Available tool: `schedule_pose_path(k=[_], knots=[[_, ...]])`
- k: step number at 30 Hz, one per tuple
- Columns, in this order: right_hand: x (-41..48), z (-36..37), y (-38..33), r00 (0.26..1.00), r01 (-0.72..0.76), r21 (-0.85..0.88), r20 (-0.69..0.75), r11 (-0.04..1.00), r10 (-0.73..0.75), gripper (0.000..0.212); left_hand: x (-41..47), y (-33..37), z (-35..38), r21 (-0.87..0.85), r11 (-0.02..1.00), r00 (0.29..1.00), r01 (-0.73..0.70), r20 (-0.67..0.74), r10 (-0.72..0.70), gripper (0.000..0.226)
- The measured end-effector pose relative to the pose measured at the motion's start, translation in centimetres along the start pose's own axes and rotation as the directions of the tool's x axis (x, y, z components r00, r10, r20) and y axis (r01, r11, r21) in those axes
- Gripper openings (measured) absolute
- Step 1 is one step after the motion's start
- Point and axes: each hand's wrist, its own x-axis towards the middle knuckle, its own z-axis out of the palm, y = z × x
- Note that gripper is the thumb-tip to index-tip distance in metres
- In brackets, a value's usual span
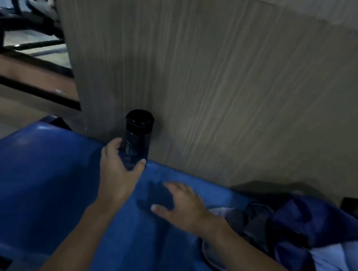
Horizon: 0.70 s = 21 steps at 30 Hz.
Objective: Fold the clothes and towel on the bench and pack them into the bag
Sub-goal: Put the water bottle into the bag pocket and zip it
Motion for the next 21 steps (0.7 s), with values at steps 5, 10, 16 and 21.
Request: schedule_pose_path(k=[5, 10, 16, 21], knots=[[2.8, 4.1, 0.8, 0.979, -0.093, -0.085, 0.175, 0.992, 0.107, 0.073, 2.3, -1.9, 0.4, -0.016, 1.000, 0.999, -0.017, 0.048, 0.018, 0.097], [3.1, 6.6, 1.3, 0.969, -0.079, -0.244, 0.209, 0.967, 0.132, 0.074, 3.4, -2.8, 0.8, -0.080, 0.996, 0.992, -0.034, 0.122, 0.044, 0.075], [3.1, 7.0, 1.0, 0.975, -0.077, -0.283, 0.181, 0.956, 0.132, 0.074, 4.6, -3.4, 2.0, -0.154, 0.988, 0.992, -0.010, 0.120, 0.029, 0.079], [3.1, 6.9, 0.9, 0.969, -0.080, -0.293, 0.201, 0.953, 0.144, 0.073, 5.3, -3.3, 2.7, -0.111, 0.994, 0.996, -0.023, 0.082, 0.032, 0.067]])
